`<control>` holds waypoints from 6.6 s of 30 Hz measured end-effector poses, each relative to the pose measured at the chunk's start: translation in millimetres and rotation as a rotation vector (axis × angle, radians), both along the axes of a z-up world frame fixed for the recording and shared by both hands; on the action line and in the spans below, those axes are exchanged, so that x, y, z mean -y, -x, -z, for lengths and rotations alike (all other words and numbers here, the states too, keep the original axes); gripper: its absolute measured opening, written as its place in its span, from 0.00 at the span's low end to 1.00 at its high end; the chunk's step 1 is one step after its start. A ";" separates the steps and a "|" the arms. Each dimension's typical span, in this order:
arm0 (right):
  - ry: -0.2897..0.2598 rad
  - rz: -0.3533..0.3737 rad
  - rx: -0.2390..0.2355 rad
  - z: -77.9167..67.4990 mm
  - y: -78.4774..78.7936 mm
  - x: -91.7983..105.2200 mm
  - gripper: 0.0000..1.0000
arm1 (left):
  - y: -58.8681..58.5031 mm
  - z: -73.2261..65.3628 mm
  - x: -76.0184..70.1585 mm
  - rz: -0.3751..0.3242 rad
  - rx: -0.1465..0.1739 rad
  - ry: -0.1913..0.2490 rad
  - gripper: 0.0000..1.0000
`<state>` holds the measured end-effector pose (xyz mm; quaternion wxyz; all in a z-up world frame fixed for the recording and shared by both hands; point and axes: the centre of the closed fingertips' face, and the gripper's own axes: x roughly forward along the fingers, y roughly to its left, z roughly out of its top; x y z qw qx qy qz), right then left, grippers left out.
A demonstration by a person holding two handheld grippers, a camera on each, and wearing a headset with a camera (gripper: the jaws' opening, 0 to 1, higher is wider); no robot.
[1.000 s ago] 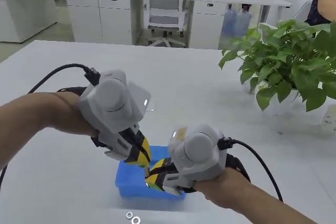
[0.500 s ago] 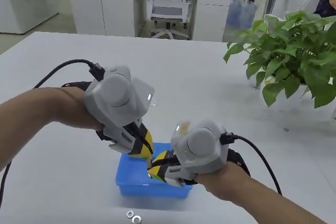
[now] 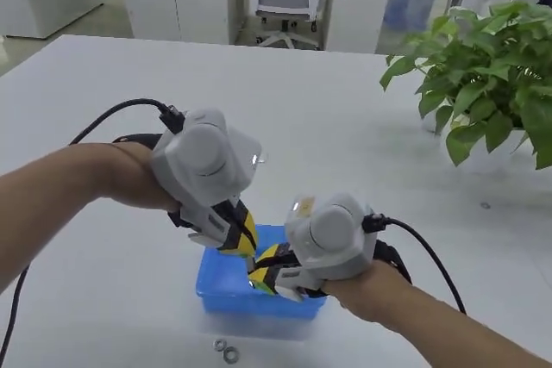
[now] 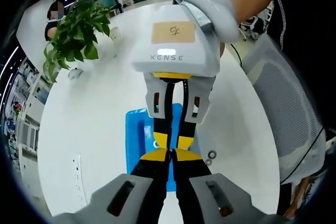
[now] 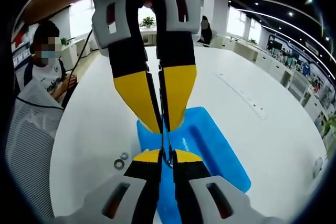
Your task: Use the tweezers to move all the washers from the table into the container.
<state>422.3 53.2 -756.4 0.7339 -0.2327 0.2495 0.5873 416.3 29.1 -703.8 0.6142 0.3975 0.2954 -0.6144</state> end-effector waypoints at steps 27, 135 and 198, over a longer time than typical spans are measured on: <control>0.016 0.032 -0.036 13.6 -5.3 5.9 0.10 | -4.1 14.2 1.5 0.003 -0.005 -0.006 0.06; -0.014 -0.047 0.014 15.8 97.8 -10.7 0.11 | 99.0 17.2 -12.1 0.007 -0.023 -0.054 0.06; -0.028 -0.073 0.000 20.5 88.8 -15.2 0.11 | 83.6 22.6 -13.8 -0.092 -0.059 -0.041 0.06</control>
